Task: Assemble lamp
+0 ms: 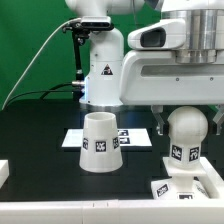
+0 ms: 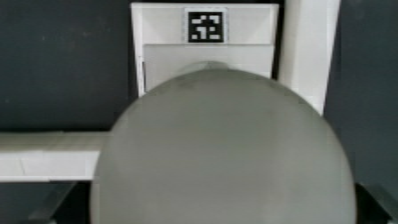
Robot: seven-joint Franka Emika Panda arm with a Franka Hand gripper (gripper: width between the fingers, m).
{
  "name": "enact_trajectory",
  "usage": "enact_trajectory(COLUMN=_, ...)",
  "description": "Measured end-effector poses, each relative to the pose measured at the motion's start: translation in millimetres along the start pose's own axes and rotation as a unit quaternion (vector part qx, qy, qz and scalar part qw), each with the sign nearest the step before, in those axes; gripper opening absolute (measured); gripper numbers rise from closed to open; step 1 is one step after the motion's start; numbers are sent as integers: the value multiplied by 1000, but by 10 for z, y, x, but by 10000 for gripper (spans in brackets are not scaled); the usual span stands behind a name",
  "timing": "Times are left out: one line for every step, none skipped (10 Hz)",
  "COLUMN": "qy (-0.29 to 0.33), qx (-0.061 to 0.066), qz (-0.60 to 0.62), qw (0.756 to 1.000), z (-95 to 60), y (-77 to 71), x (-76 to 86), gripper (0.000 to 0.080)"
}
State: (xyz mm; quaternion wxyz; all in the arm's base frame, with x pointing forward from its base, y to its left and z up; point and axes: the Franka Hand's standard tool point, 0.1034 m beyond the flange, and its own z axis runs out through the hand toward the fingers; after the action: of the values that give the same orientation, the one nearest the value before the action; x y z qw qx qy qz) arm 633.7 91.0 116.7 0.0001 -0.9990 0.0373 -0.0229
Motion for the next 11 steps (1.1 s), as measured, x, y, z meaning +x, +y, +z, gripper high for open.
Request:
enact_trajectory(qy=14, qx=2, qz=68, qw=998, z=17, y=2, x=34, gripper=570)
enact_trajectory(qy=23, qx=5, qz=131, qw=991, z=6, y=-2, x=56, gripper=570)
enact_trajectory(qy=24, qx=5, qz=226, qw=974, z=18, y=-2, x=33, gripper=570)
enact_trajectory(qy=22, qx=7, qz=314, qw=949, z=17, y=5, x=13, gripper=570)
enact_trajectory(qy=17, qx=16, qz=382, qw=924, z=19, y=24, x=10, gripper=570)
enact_trajectory(qy=12, qx=32, qz=441, qw=897, z=27, y=6, x=21, gripper=568)
enact_trajectory(qy=4, qx=41, qz=487, qw=872, z=39, y=-23, x=14, gripper=568)
enact_trajectory(qy=-2, qx=54, qz=531, qw=845, z=43, y=-34, x=30, gripper=555)
enact_trajectory(qy=-3, qx=64, qz=554, qw=830, z=39, y=-22, x=52, gripper=545)
enact_trajectory(qy=-7, qx=67, qz=581, qw=811, z=40, y=-24, x=50, gripper=530)
enact_trajectory(qy=-7, qx=66, qz=584, qw=809, z=40, y=-33, x=48, gripper=530)
